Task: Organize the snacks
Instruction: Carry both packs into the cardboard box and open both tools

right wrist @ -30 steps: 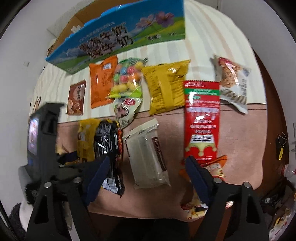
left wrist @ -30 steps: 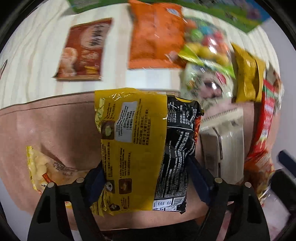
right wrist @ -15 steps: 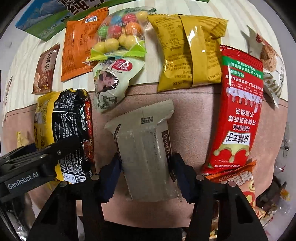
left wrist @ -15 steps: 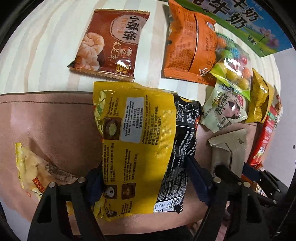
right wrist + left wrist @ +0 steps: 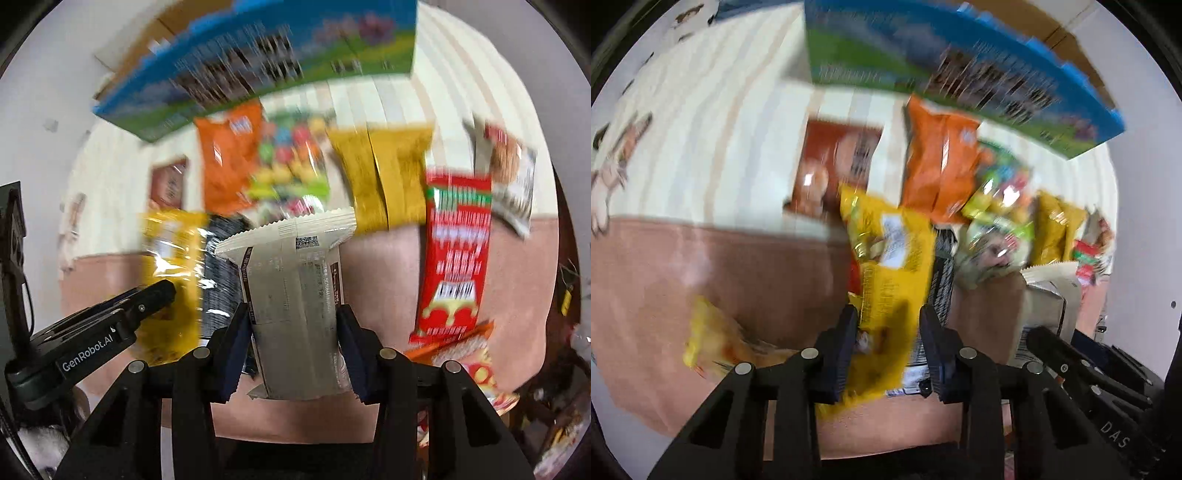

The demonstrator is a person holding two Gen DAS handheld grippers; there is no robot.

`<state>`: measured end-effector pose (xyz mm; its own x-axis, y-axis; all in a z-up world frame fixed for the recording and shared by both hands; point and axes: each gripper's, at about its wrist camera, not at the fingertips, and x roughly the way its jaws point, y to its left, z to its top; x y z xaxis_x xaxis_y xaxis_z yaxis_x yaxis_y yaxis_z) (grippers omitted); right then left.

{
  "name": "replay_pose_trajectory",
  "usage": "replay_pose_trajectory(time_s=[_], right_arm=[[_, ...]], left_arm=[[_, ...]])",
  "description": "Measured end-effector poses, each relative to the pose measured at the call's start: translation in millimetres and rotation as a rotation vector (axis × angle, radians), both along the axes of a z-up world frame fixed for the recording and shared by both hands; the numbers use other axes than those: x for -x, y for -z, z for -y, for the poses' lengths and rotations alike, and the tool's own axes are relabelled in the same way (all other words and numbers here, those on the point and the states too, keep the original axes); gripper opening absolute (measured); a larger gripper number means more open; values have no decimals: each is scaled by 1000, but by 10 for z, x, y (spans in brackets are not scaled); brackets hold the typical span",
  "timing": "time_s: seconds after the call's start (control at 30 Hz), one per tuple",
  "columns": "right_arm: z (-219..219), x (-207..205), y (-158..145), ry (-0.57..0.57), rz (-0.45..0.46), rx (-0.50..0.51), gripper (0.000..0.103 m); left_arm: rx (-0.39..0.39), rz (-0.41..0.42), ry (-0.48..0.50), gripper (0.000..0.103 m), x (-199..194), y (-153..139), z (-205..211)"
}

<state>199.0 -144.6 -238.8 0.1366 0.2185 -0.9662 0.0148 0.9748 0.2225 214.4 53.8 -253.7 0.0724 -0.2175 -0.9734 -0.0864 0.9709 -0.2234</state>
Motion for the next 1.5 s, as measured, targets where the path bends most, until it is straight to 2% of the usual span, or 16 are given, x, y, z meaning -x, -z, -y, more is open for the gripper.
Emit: replay_pose_trajectory(time_s=[0.07,0.1,0.13,0.2,0.23,0.27,0.3,0.43,0.57,0.63,0.83,1.0,1.1,1.2,1.3,1.5], right_arm=[[18,-108,-112,-24,20,7,49],[50,-168,-137,-31,28,11,49],[79,-236,-126,-38,30,20,49],[154,-459,8,-40,7,15,49],[199,-450,52,-40,-9,5,49],[242,-471,146,-37,-22,-1,49],[276,-468,195,-36,-31,-3,49],[323,-491,403,-23,-72,-32,49],[387,-498,471,-24,-73,-57,49],[463,-482,382,-24,-61,-79,49],[699,-569,-302,-36,53,-175,49],[783,-990,-931,-55,160,-243,49],[778,-1420,-1168,-60,212,-238,49],[711,-1956,-1187,-51,244,-197,49],[669,-2443,-1103,-42,223,-182,49],[436,-3218,-622,-47,154,-117,49]], left_arm=[[-48,0,53,45,-96,-2,71],[-92,-18,60,58,-145,67,87],[-107,-43,65,63,-168,162,95],[-76,-124,61,65,-163,456,106],[-73,-146,56,76,-162,558,123],[-30,-176,47,80,-136,692,121],[-22,-194,43,87,-120,774,119],[-74,-178,21,82,-16,843,97],[-103,-120,-2,79,62,551,262],[-100,-77,-13,79,137,251,211],[6,59,-77,79,75,-784,-48],[71,185,-85,79,-478,-1464,-98],[44,237,-83,79,-1051,-1599,-74],[27,229,-82,79,-1660,-1446,98],[21,170,-94,79,-2207,-1172,100],[24,72,-110,79,-3057,-605,218]])
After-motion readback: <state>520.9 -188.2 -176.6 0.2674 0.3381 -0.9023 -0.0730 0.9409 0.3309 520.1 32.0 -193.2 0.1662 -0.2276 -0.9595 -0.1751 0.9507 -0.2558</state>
